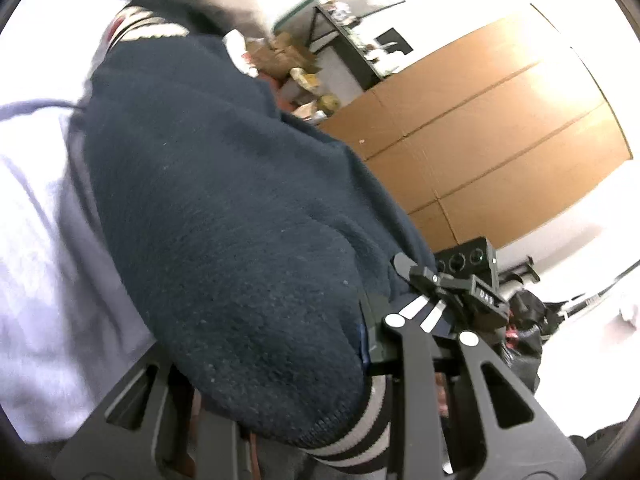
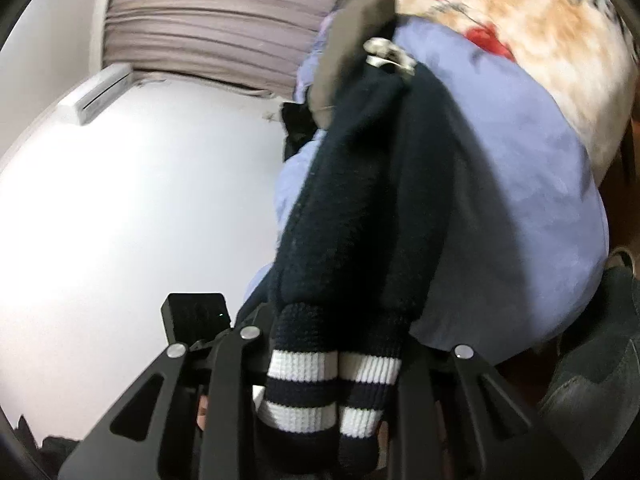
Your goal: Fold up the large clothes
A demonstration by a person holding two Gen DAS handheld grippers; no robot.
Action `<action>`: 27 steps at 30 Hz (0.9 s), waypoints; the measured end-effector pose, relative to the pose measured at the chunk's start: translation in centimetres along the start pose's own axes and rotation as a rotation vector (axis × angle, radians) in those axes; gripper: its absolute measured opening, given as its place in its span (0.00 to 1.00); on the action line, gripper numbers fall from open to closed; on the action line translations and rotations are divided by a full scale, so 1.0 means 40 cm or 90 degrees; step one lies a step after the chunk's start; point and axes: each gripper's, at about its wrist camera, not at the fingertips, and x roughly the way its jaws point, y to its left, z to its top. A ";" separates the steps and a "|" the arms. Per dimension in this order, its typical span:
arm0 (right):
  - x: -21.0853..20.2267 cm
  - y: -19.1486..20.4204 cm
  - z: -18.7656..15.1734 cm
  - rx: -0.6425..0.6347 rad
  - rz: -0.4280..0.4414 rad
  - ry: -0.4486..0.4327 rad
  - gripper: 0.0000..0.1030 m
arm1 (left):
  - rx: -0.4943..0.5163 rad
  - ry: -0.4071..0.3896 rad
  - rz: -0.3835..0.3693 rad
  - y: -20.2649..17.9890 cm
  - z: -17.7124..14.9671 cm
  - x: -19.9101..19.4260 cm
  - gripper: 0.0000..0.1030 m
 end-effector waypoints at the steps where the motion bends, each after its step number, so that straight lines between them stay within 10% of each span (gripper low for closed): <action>1: -0.014 0.018 -0.007 -0.009 0.000 0.003 0.23 | 0.007 0.000 -0.007 -0.019 -0.012 -0.017 0.26; 14: -0.129 0.170 -0.179 0.014 -0.013 -0.003 0.24 | -0.045 0.075 -0.066 -0.126 -0.182 -0.125 0.26; 21: -0.060 0.304 0.052 -0.020 0.042 -0.057 0.24 | -0.008 -0.010 -0.105 -0.169 0.033 -0.189 0.26; 27: 0.105 0.364 0.332 0.007 -0.014 -0.070 0.24 | -0.074 -0.068 -0.083 -0.096 0.285 -0.157 0.26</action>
